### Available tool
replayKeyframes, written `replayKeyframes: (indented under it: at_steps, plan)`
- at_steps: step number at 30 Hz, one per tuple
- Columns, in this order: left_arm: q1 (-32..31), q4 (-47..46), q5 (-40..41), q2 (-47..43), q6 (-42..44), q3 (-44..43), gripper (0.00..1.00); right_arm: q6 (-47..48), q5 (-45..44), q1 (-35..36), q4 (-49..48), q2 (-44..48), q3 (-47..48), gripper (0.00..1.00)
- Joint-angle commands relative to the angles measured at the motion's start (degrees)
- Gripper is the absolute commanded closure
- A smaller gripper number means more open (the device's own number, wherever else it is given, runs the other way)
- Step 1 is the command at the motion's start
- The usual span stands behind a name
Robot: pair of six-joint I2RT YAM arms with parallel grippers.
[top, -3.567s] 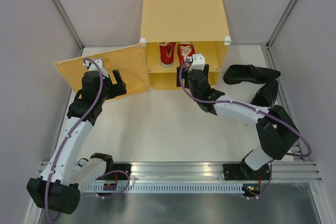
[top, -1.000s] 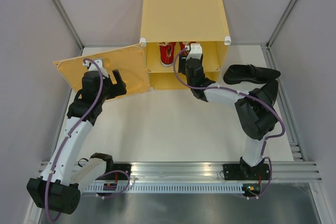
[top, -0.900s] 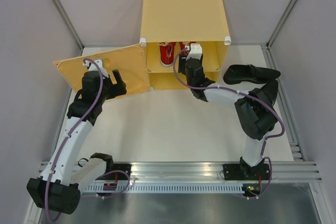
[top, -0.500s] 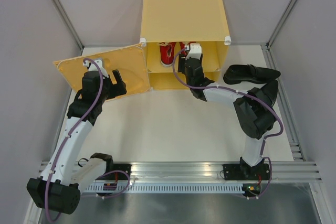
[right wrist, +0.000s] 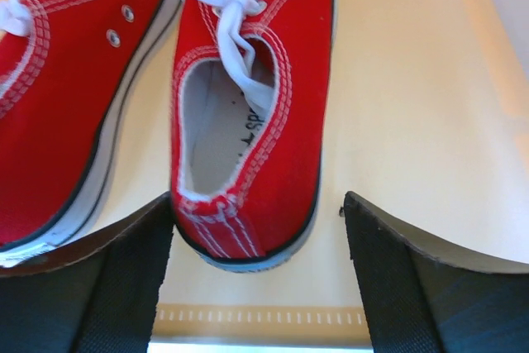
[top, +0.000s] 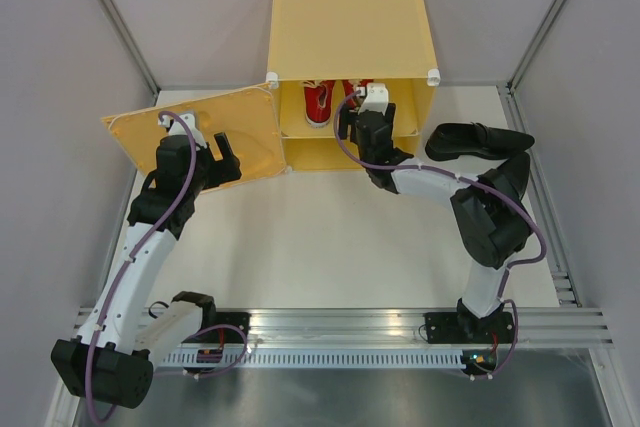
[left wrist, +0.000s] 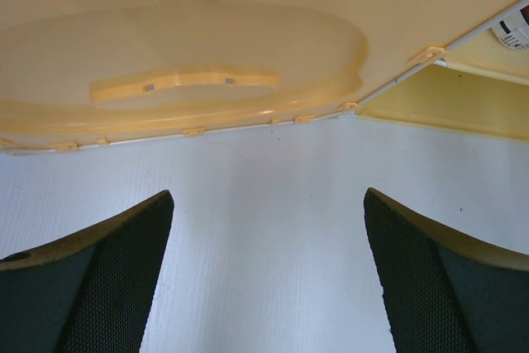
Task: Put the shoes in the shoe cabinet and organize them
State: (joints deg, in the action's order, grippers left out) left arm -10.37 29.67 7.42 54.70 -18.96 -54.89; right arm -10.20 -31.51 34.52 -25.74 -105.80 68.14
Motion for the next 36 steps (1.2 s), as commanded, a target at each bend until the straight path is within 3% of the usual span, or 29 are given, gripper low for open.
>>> replayKeyframes:
  at_steps: [1, 12, 19, 27, 36]
  plan:
    - [0.1, -1.3, 0.2, -0.4, 1.0, 0.5, 0.02, -0.8, 0.1, -0.5, 2.6, 3.3, -0.3, 0.12]
    - [0.1, -1.3, 0.0, -0.3, 1.0, 0.5, 0.02, -1.1, 1.4, -0.4, 5.8, 6.1, 0.5, 0.1]
    - [0.1, -1.3, 0.0, -0.3, 0.9, 0.5, 0.02, -2.5, 4.3, -0.4, 10.5, 8.2, 1.1, 0.04]
    - [0.1, -1.3, 0.1, -0.3, 0.9, 0.5, 0.02, -4.2, 9.6, -0.4, 18.0, 17.5, -1.6, 0.02]
    - [0.1, -1.3, 0.0, -0.4, 0.9, 0.6, 0.02, -5.9, 11.9, -0.4, 34.1, 31.7, -6.1, 0.02]
